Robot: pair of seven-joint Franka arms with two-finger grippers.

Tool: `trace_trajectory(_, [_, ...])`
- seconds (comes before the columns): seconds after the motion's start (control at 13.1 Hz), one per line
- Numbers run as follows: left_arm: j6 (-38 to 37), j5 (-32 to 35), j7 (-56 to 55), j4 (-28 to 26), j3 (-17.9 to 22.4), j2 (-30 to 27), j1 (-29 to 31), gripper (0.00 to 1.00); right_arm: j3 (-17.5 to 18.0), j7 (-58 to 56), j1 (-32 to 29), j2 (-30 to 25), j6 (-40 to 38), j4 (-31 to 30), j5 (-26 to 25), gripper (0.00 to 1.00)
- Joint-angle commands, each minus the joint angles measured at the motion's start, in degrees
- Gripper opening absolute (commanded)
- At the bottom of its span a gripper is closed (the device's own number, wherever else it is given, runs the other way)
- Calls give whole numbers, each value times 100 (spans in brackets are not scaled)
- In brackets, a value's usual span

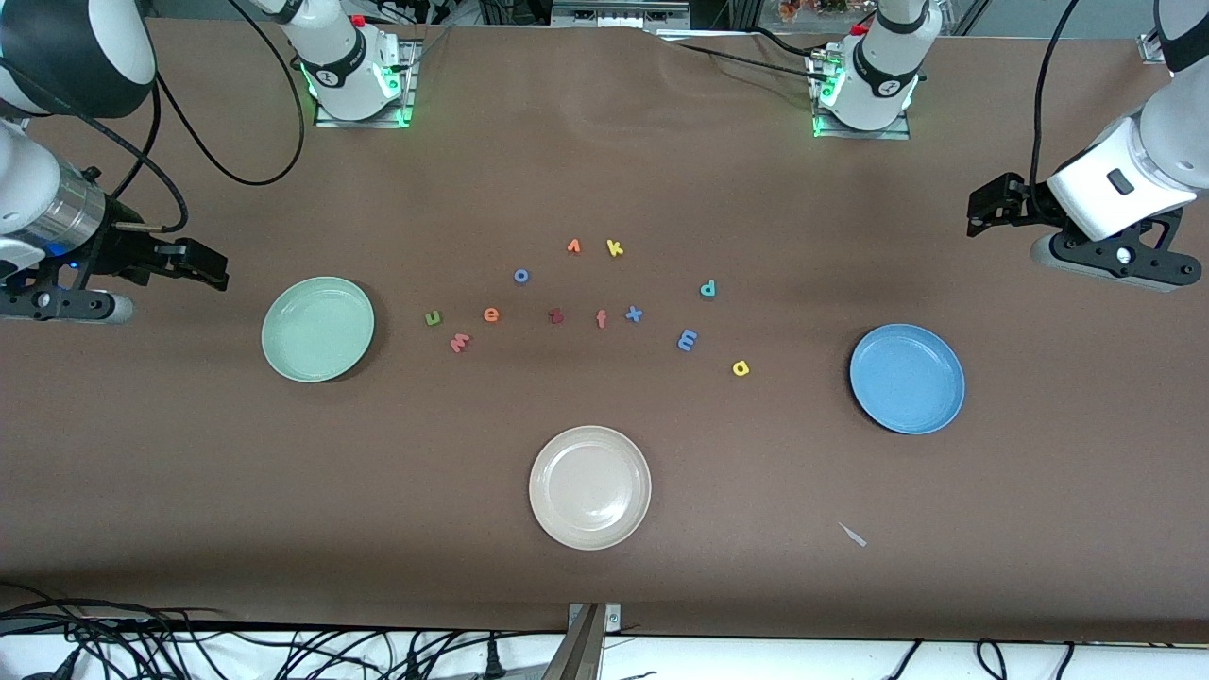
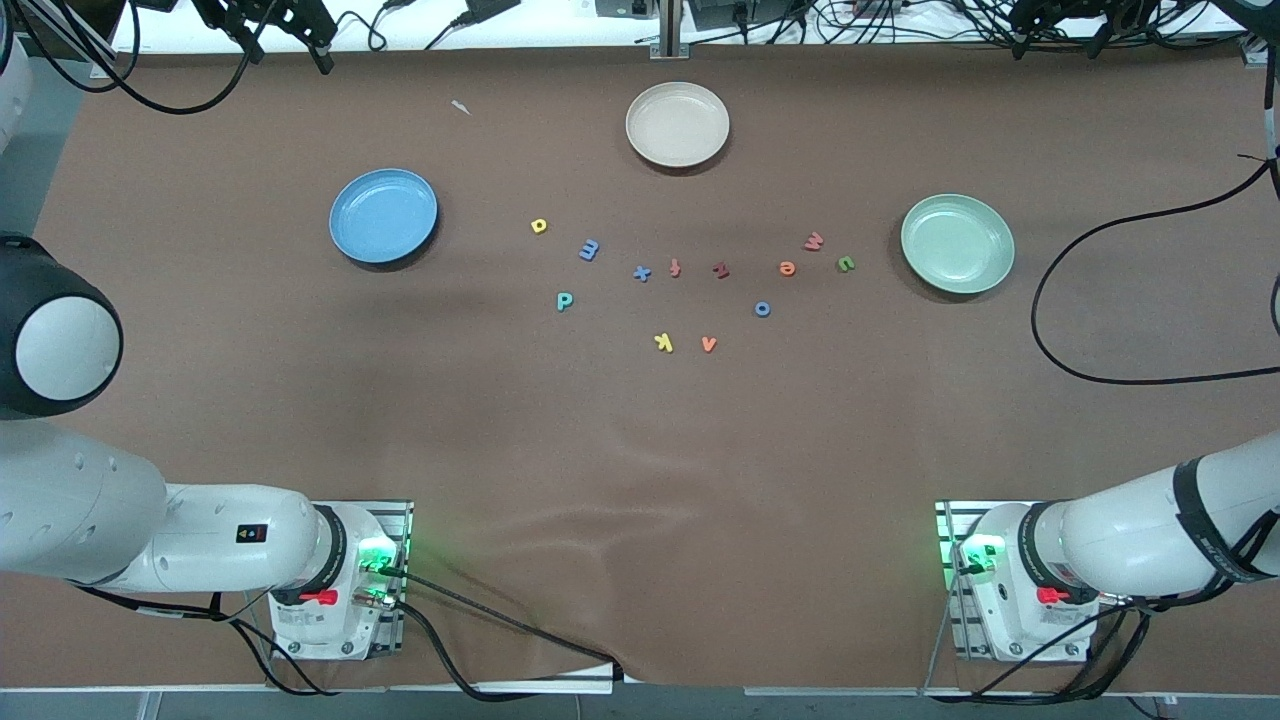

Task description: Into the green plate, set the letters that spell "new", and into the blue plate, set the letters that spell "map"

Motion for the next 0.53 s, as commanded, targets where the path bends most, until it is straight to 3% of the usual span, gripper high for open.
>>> trace_trajectory(0.0, [-92, 153, 70, 58, 11, -25, -23, 100, 40, 80, 132, 59, 123, -9, -97, 100])
trace_trajectory(0.46, [-101, 144, -9, 67, 11, -25, -23, 100, 22, 151, 133, 68, 150, 0, -106, 100])
